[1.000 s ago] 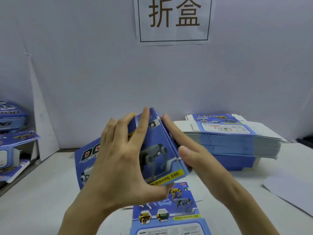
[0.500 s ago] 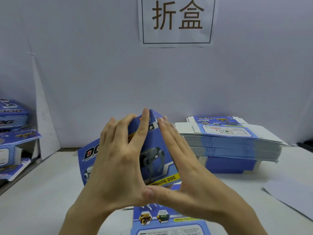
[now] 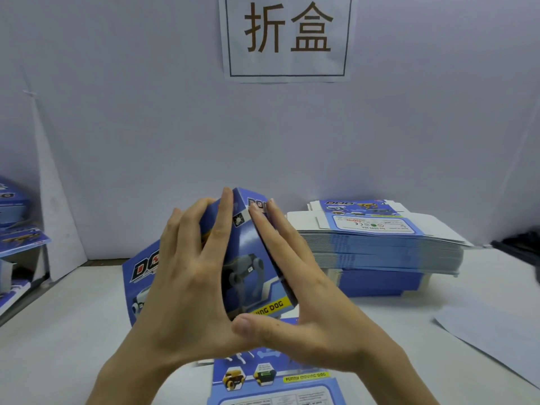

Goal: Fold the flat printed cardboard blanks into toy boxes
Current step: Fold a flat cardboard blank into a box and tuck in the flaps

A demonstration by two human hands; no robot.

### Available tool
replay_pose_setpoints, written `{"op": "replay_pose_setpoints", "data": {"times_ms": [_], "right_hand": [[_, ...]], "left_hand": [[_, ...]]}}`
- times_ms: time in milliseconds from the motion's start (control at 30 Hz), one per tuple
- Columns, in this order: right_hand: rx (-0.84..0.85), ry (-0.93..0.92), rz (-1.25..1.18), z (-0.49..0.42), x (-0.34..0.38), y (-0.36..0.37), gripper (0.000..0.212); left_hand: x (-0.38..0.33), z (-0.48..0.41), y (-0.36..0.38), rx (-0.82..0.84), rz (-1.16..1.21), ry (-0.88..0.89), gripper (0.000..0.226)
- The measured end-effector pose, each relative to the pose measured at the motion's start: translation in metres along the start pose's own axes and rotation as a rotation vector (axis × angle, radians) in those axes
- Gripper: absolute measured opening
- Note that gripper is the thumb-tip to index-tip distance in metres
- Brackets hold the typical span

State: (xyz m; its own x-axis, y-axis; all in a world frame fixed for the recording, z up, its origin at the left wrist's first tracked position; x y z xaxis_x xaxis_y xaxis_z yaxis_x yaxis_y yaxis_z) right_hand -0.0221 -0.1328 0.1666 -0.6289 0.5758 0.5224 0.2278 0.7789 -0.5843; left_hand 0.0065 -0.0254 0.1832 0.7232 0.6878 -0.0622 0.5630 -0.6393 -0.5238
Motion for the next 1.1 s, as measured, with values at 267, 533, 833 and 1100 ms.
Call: {"op": "replay_pose_setpoints", "data": {"times_ms": [267, 533, 833, 1100], "right_hand": [[0.032, 0.059, -0.080, 0.000, -0.017, -0.011, 0.092], [0.017, 0.020, 0.060, -0.003, -0.015, 0.003, 0.098], [-0.193, 0.231, -0.499, -0.005, -0.041, 0.000, 0.083], [-0.662, 0.338, -0.710, -0.001, -0.072, -0.025, 0.093]], "left_hand": [[-0.002, 0.000, 0.004, -0.011, -0.017, -0.049, 0.120], [0.001, 0.002, 0.010, -0.009, -0.039, -0.084, 0.120], [-0.006, 0.001, 0.011, 0.046, -0.035, 0.163, 0.117], [0.034, 0.004, 0.013, -0.146, 0.254, -0.367, 0.098]]}}
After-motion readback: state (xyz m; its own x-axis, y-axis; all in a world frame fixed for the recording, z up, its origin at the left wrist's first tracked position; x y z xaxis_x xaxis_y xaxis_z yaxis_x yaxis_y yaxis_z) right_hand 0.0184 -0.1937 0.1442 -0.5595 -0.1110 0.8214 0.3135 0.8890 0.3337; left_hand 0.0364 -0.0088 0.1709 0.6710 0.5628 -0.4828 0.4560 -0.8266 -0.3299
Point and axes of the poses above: each hand's wrist, its own z-axis away from the middle knuckle, its own y-axis out of the palm, x = y × z, the point moved 8 cm from there along -z, towards the middle knuckle, and after that the axes turned 7 degrees about -x, right-handed, at the moved point
